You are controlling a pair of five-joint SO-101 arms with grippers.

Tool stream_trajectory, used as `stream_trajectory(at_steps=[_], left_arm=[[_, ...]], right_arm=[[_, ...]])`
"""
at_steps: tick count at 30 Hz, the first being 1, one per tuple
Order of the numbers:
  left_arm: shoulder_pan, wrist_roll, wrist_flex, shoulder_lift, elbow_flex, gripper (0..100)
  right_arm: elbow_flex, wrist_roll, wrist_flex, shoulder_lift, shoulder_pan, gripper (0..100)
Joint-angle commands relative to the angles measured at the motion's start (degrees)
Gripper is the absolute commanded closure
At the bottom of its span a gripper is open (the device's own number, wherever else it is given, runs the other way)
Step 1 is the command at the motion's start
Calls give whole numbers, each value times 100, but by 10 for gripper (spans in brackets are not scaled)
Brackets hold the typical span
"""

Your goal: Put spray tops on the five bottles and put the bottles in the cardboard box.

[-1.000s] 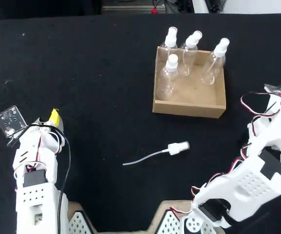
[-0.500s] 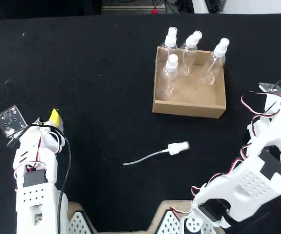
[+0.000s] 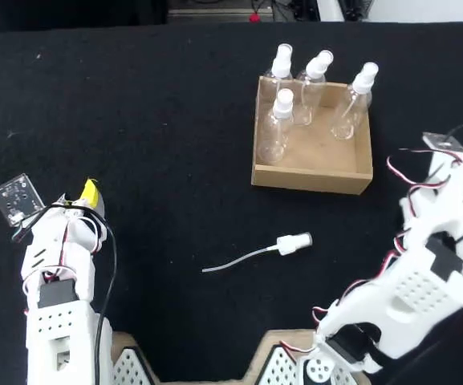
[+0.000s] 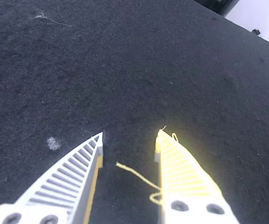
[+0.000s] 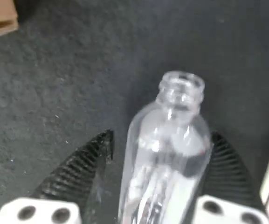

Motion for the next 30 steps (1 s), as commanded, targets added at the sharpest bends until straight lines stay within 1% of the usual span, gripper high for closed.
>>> stream_trajectory(at_steps=[1, 4, 11, 13, 15, 24, 30], left_arm=[[-40, 9, -123, -79, -101, 823], [-40, 9, -123, -79, -101, 823], [-4, 9, -123, -79, -101, 823], [-22, 9, -123, -79, -101, 823], [-40, 9, -123, -79, -101, 823], [-40, 9, -123, -79, -101, 823], [-40, 9, -123, -79, -101, 823]], right_arm=[[-664, -88, 167, 330, -246, 723], [-1051, -352, 229, 602, -202, 723], [-2132, -334, 1301, 760, -123, 724], [-2290, -325, 1468, 778, -114, 724], [-2281, -308, 1521, 778, -141, 724], [-2053, 193, 1495, 787, -79, 724], [-2053, 167, 1371, 1007, -53, 724]])
